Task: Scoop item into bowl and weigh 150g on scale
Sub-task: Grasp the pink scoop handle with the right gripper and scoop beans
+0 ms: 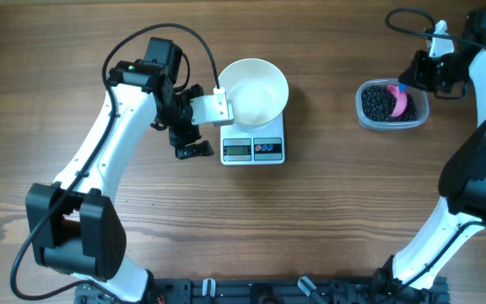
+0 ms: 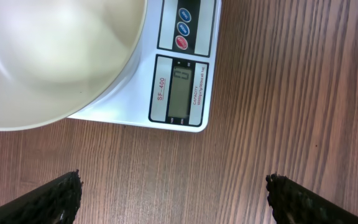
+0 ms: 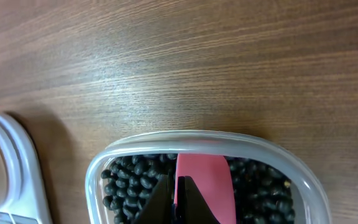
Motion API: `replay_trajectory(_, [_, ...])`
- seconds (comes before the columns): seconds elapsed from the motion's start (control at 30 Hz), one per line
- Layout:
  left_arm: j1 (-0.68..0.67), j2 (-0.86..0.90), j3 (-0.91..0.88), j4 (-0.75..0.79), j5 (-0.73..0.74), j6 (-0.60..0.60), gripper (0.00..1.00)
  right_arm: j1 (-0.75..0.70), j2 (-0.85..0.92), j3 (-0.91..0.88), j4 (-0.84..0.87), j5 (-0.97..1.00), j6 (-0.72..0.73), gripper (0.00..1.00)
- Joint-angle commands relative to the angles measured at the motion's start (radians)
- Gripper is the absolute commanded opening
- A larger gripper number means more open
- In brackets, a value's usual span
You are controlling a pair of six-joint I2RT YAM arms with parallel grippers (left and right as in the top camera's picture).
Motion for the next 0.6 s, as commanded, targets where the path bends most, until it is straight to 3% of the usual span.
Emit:
replay_trajectory(0.0, [-0.003, 0.005, -0.007, -0.003, 0.024, 0.019, 1.00, 0.017, 0.026, -0.013, -0.019, -0.024, 0.074, 0.04])
replay_trajectory(0.23, [-0.003, 0.005, -0.007, -0.003, 0.024, 0.019, 1.00, 0.015, 0.026, -0.013, 0.036, 0.114, 0.078, 0.04])
replay_trajectory(0.4, [-0.003, 0.005, -0.007, -0.003, 0.024, 0.019, 1.00, 0.015, 0.026, -0.014, 0.014, -0.049, 0.149, 0.04])
replay_trajectory(0.57, [-0.003, 0.005, -0.007, -0.003, 0.024, 0.019, 1.00, 0.011, 0.026, -0.014, 0.009, -0.077, 0.192, 0.04])
